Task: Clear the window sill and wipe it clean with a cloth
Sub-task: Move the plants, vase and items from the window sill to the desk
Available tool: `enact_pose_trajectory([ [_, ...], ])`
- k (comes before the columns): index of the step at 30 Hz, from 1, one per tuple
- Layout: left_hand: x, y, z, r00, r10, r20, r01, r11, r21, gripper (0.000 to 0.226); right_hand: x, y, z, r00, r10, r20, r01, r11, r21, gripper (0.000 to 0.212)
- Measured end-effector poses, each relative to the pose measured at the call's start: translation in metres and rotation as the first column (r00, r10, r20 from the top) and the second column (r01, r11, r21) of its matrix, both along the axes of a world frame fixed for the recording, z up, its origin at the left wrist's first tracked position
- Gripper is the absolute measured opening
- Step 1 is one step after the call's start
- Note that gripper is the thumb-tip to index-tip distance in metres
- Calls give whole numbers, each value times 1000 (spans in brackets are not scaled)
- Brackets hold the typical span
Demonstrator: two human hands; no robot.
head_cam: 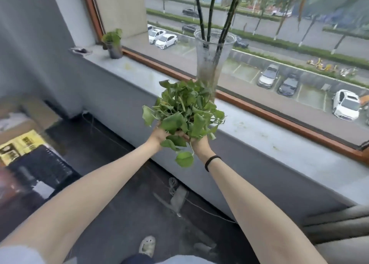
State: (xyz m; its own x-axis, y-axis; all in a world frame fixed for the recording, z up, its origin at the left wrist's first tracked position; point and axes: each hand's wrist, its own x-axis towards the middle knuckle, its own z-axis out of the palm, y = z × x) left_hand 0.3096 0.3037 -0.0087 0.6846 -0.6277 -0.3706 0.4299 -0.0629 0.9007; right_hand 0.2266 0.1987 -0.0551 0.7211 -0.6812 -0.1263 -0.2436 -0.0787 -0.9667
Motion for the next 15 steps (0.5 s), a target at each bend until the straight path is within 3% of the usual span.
enact_pose_trajectory([
  [2, 11, 31, 1, 998, 63, -11, -63, 998, -14, 30, 14, 35, 18, 998, 68, 13, -67, 998, -19, 16],
  [6, 33, 93, 9, 972, 213, -101, -223, 970, -96, 27, 45, 92, 30, 980, 198, 23, -198, 980, -11, 30],
  [11, 88, 188, 8, 889, 424, -173, -443, 892, -90, 30, 96, 178, 49, 927, 336, 168, -335, 942, -33, 16],
  [15, 124, 272, 18, 866, 457, -204, -479, 874, -77, 34, 143, 255, 54, 883, 420, 210, -420, 906, -44, 20],
])
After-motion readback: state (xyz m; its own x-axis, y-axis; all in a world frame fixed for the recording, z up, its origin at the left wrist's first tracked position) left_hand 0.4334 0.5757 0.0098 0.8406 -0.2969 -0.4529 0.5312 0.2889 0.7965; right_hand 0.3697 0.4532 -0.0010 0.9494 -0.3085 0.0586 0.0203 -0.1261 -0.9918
